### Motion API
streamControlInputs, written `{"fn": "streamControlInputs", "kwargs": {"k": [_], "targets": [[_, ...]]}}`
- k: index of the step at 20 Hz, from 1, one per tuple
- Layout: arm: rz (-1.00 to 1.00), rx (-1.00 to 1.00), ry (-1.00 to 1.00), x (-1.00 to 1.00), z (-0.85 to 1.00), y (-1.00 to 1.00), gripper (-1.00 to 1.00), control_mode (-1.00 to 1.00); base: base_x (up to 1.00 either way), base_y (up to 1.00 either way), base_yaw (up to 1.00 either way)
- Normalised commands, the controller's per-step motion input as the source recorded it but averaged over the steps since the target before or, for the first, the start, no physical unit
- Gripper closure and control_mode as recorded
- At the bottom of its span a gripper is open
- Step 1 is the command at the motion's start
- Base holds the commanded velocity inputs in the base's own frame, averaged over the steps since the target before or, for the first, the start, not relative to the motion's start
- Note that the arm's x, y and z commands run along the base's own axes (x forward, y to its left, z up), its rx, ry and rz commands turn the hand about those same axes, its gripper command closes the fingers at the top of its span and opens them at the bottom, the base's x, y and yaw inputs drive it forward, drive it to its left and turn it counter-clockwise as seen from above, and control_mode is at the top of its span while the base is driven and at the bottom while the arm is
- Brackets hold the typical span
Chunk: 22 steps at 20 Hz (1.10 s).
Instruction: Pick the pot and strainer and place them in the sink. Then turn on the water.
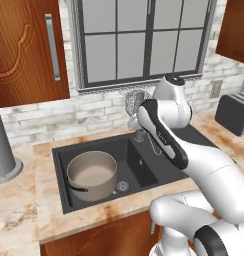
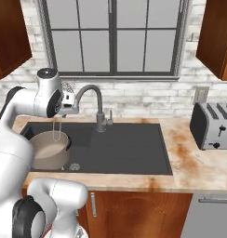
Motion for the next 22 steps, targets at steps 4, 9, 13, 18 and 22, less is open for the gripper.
{"fn": "streamControlInputs", "kwargs": {"k": [4, 9, 13, 18, 22], "targets": [[0.0, -0.13, 0.0, 0.18, -0.52, 0.44, 1.0, -1.0, 0.0, 0.0, 0.0], [0.0, -0.06, 0.0, 0.19, -0.18, 0.52, 1.0, -1.0, 0.0, 0.0, 0.0], [0.0, 0.0, 0.0, 0.2, 0.0, 0.45, 1.0, -1.0, 0.0, 0.0, 0.0], [0.01, 0.0, 0.01, 0.25, -0.02, 0.32, 1.0, -1.0, 0.0, 0.0, 0.0], [0.01, 0.0, 0.02, 0.34, -0.31, 0.2, 1.0, -1.0, 0.0, 0.0, 0.0]]}}
